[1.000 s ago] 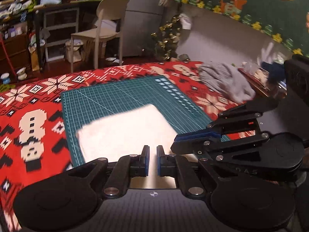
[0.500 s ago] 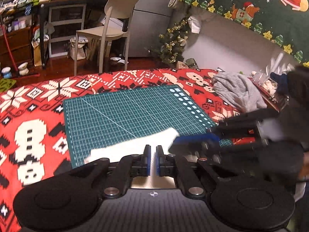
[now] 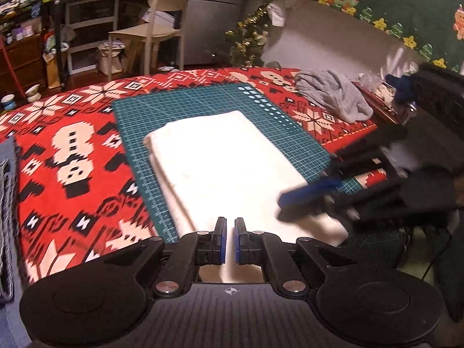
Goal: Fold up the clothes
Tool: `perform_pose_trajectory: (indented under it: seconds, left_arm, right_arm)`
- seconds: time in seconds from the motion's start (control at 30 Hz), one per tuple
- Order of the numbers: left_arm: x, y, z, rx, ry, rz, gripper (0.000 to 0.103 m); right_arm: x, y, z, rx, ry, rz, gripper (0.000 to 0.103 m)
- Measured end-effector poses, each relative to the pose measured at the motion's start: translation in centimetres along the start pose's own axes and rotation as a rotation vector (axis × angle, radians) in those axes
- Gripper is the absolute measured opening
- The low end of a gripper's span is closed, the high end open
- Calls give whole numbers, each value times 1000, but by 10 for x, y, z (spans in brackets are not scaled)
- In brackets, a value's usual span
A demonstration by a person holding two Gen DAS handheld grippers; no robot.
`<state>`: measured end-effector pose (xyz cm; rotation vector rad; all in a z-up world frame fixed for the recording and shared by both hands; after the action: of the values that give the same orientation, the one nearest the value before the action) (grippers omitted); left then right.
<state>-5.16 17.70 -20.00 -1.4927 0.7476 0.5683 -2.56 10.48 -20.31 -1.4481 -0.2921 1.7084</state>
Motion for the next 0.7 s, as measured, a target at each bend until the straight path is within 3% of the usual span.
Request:
perform_pose_trajectory:
  seconds: [0.3,0.37,0.53,0.7]
  left_arm:
    - [0,-2,4,-44,-14,-3,6]
    - [0,-3,6,-72,-4,4,6]
    - [0,1,12,-160,37,32,6]
    - [4,3,13,-171,31,34,6]
  right_arm:
    - [33,-65,-45,-4,69,-47,12]
    - [35,-69,-44,13,52,-41,15]
    - [43,-57,-13,-87,-22,23,15]
    - [59,-72,-21,-94,-12,13,3]
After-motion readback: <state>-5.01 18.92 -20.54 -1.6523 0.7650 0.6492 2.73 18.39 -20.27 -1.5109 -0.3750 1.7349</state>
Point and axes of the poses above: each gripper's, at about its wrist camera, not at the fingertips, and x roughly the way its jaws point, z to its left, y to its underside, the point moved 10 cm from there along x, roughly the way its jaws point, and after that the axes turned 11 degrees about -y, right-handed, at the moved point
